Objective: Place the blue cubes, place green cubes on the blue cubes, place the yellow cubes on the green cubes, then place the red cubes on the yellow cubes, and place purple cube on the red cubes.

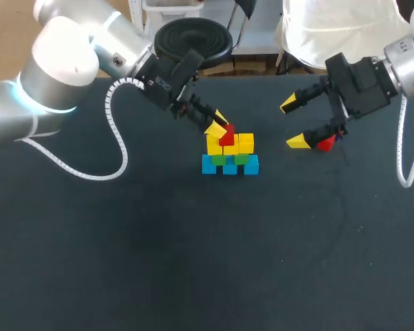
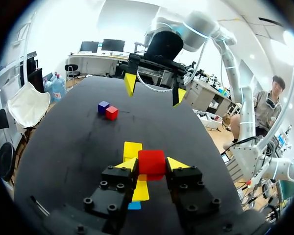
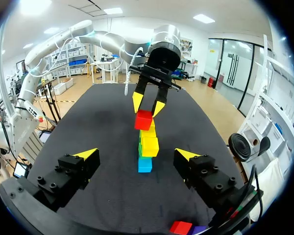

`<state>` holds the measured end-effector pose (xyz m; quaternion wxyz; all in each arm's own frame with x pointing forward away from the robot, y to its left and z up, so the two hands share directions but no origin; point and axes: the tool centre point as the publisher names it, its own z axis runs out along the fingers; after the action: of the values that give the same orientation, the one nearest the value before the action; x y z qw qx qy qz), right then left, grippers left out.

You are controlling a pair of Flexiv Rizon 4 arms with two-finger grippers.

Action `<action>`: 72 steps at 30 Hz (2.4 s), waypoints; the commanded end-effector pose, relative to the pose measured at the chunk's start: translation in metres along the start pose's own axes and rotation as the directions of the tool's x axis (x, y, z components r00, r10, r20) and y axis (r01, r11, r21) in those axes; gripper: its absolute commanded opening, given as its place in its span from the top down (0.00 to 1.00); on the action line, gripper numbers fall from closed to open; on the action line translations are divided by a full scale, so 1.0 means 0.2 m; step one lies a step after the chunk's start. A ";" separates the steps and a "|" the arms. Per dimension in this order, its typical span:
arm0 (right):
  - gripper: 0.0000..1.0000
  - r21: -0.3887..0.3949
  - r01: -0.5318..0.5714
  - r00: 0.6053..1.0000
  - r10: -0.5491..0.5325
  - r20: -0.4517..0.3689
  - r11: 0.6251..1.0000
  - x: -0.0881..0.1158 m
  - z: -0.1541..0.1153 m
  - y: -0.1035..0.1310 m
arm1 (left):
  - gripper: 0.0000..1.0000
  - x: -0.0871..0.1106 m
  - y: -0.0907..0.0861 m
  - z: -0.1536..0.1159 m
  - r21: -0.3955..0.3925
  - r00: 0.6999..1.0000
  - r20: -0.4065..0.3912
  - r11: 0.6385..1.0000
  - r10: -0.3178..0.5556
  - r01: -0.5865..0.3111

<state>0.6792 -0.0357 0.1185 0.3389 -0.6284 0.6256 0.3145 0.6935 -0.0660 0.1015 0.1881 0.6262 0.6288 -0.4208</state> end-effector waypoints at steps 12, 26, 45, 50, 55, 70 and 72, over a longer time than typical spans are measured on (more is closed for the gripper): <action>0.00 0.001 0.000 1.000 0.000 -0.001 1.000 0.00 0.00 0.00 | 1.00 0.00 0.02 -0.01 -0.011 1.000 -0.007 1.000 0.008 -0.008; 0.00 0.001 0.000 1.000 0.000 -0.001 1.000 0.00 0.00 0.00 | 1.00 0.01 0.02 0.00 -0.006 1.000 -0.013 1.000 0.011 -0.011; 0.00 0.001 0.000 1.000 0.000 -0.001 1.000 0.00 0.00 0.00 | 1.00 0.02 0.03 -0.01 -0.027 1.000 -0.005 1.000 0.002 -0.002; 0.00 0.001 0.000 1.000 0.000 -0.001 1.000 0.00 0.00 0.00 | 1.00 0.03 0.03 -0.01 -0.033 1.000 -0.002 0.999 -0.001 0.001; 0.00 0.001 0.000 1.000 0.000 -0.001 1.000 0.00 0.00 0.00 | 1.00 0.03 0.03 -0.01 -0.038 1.000 0.000 0.999 -0.003 0.003; 0.00 0.001 0.000 1.000 0.000 -0.001 1.000 0.00 0.00 0.00 | 1.00 0.03 0.03 -0.01 -0.048 1.000 0.007 0.999 -0.007 0.008; 0.00 0.001 0.000 1.000 0.000 -0.001 1.000 0.00 0.00 0.00 | 1.00 0.03 0.03 0.00 -0.045 1.000 0.008 0.999 -0.010 0.010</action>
<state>0.6792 -0.0357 0.1185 0.3389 -0.6284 0.6256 0.3145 0.7014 -0.0630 0.0953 0.2002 0.6182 0.6398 -0.4104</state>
